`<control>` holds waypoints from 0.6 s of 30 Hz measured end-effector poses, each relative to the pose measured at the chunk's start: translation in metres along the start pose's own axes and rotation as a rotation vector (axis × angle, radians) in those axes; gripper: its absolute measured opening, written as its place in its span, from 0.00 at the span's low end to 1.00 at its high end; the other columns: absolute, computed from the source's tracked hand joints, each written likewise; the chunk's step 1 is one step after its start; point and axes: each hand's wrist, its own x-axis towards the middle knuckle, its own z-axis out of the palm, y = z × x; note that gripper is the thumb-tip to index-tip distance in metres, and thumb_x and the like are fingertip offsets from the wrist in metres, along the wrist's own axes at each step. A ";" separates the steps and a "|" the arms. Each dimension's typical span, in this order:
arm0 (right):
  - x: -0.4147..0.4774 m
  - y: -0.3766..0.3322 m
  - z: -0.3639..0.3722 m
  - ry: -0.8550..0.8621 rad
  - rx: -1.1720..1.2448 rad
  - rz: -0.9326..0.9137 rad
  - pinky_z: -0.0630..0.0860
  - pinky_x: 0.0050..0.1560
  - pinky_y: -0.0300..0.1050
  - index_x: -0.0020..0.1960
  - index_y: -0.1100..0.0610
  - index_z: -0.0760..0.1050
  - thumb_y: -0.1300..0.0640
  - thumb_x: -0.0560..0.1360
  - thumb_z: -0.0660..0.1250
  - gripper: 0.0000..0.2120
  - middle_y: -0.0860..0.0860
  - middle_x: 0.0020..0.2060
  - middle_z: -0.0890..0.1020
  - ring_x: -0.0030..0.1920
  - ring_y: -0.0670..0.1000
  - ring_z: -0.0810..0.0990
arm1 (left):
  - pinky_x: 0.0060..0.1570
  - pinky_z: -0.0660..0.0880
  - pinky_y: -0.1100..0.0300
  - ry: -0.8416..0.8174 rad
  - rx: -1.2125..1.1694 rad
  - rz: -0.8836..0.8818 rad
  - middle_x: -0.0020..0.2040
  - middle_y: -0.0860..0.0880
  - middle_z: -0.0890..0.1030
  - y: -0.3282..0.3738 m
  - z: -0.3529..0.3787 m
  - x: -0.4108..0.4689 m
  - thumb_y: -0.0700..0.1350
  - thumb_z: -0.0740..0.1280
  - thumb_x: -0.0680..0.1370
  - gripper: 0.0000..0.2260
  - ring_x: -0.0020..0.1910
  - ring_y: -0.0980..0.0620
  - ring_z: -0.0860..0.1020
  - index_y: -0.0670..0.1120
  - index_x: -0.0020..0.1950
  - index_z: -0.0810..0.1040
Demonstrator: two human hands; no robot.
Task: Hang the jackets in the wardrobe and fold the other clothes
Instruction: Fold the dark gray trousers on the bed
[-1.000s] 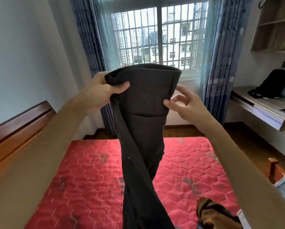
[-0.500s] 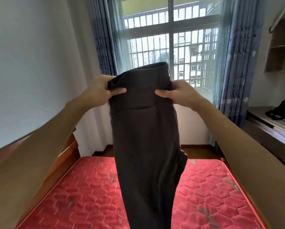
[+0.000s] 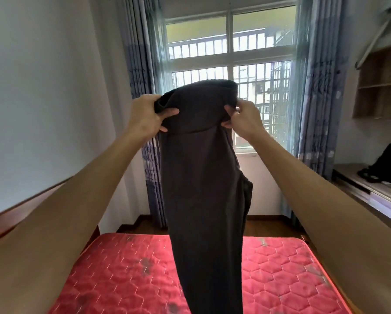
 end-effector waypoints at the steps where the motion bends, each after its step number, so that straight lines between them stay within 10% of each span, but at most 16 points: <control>1: -0.001 0.003 0.000 0.012 0.031 -0.005 0.84 0.48 0.53 0.57 0.58 0.78 0.62 0.81 0.63 0.08 0.56 0.51 0.81 0.45 0.61 0.84 | 0.30 0.81 0.64 0.003 -0.008 0.012 0.54 0.38 0.82 0.000 0.000 0.000 0.42 0.76 0.74 0.17 0.44 0.46 0.83 0.38 0.62 0.81; 8: -0.019 0.012 -0.011 -0.126 0.073 0.023 0.82 0.55 0.51 0.58 0.56 0.75 0.59 0.80 0.64 0.07 0.48 0.43 0.80 0.41 0.50 0.81 | 0.31 0.80 0.66 -0.003 -0.040 0.010 0.48 0.41 0.82 -0.005 0.002 -0.021 0.41 0.78 0.72 0.17 0.40 0.55 0.83 0.36 0.58 0.83; 12: -0.047 0.010 -0.023 -0.230 0.041 0.066 0.79 0.58 0.44 0.64 0.54 0.78 0.50 0.66 0.78 0.28 0.47 0.55 0.84 0.54 0.45 0.82 | 0.30 0.81 0.63 -0.040 -0.030 -0.023 0.51 0.37 0.83 -0.010 0.001 -0.035 0.42 0.78 0.71 0.18 0.40 0.53 0.83 0.37 0.59 0.82; 18: -0.134 0.045 -0.041 -0.441 -0.112 0.107 0.72 0.41 0.24 0.58 0.53 0.82 0.57 0.75 0.73 0.12 0.40 0.43 0.82 0.38 0.30 0.79 | 0.33 0.83 0.57 -0.367 0.023 -0.078 0.46 0.41 0.86 -0.019 -0.005 -0.118 0.51 0.80 0.66 0.22 0.34 0.55 0.84 0.41 0.56 0.85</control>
